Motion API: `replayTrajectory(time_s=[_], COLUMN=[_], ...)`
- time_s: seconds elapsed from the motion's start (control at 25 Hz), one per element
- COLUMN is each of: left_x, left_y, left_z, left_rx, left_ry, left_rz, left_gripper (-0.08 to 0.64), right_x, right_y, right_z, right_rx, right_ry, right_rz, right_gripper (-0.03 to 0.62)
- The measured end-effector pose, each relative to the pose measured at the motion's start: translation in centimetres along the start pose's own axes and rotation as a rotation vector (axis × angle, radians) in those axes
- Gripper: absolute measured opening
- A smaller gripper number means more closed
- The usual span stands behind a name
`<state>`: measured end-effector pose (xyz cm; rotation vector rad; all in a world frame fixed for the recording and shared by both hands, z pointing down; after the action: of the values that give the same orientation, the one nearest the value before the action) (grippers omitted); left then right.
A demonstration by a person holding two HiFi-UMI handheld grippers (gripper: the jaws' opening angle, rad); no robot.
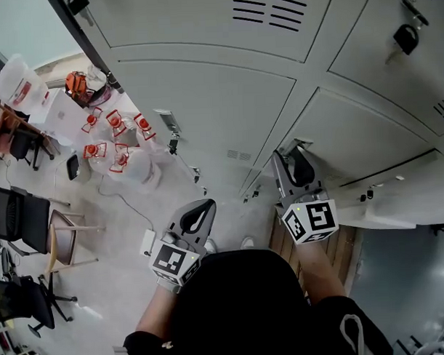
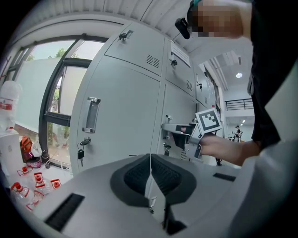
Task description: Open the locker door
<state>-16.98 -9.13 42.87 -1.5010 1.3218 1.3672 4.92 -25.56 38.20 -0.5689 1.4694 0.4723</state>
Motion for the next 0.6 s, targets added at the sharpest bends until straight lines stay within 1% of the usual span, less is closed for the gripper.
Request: replayTrajectory(time_s=[0.12,0.4,0.6], left_x=[0.0,-0.2,-0.6], left_y=[0.0,0.4,0.8], left_z=[0.3,1.0,1.6], left_rx=[0.022,0.063,0.056], left_ry=[0.002,0.007,0.013], left_rz=[0.0,0.006,0.013], left_gripper=[0.025,0.025,0.025], right_x=[0.2,-0.1,-0.3], right_y=[-0.2,-0.4,-0.1], right_z=[-0.5,-0.7,-0.7], right_rx=[-0.012,-0.056,-0.083], right_ry=[-0.003,-0.036,-0.044], right_rz=[0.007,0.022,-0.029], right_gripper=[0.169,0.164,0.161])
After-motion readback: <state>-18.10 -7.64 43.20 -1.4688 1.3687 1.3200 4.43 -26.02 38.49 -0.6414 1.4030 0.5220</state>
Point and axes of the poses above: the fingertips, and each gripper's own axes: z backward along the fingers, y to its left, x out of its top, the point moved 9 cm from there along z, backward along the fingers, and after that the axes turned 8 degrees about x, right-handed, at the moved point
